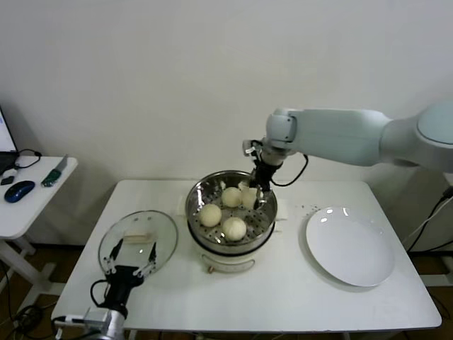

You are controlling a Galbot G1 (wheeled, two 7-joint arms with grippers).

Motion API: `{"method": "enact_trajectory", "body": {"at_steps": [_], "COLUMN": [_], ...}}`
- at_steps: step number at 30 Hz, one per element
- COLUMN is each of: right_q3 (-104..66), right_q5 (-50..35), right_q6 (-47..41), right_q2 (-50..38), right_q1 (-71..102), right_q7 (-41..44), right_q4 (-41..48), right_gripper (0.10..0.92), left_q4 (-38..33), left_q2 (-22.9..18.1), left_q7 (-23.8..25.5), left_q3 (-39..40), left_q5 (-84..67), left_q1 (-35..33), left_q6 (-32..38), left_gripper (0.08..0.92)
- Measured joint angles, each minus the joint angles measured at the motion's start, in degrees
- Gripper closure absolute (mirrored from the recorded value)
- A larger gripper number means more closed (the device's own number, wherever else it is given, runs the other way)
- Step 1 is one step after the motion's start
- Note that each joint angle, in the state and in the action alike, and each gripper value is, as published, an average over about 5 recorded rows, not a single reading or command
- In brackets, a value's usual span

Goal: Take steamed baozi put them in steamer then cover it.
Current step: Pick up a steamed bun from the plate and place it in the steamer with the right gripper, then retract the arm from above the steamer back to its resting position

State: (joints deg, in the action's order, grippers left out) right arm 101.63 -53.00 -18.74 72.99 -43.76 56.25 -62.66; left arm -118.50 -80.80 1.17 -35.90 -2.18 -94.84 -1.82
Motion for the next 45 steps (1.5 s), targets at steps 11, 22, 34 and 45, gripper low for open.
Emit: {"method": "enact_trajectory", "body": {"at_steps": [11, 22, 34, 45], "right_q3": [0.4, 0.5, -0.6, -4.1], "right_q5": [1.7, 3.0, 2.2, -0.2], "right_q6": [-0.1, -0.2, -0.3, 2.6], "right_q2": [2.1, 2.1, 0.5, -7.4], "right_q1": [3.7, 4.7, 3.5, 0.0], "right_q7": [-0.3, -0.9, -0.6, -3.6], "right_q4": [2.1, 3.2, 1.9, -3.7], "right_gripper": [0.355, 0.318, 0.203, 0.203], "left_q4": [0.7, 0.8, 0.5, -0.3], "left_q2": [0.2, 0.4, 0.6, 0.7], "left_q7": [0.0, 0.0, -0.1, -0.4], "left_q3": [-0.4, -0.5, -0.9, -1.1], "left_q5": [-0.3, -0.4, -0.5, -0.6], "left_q1": [0.4, 0.4, 0.2, 0.3], "left_q6": [0.2, 0.2, 0.2, -0.1], "left_gripper": [0.177, 0.177, 0.177, 0.177]}}
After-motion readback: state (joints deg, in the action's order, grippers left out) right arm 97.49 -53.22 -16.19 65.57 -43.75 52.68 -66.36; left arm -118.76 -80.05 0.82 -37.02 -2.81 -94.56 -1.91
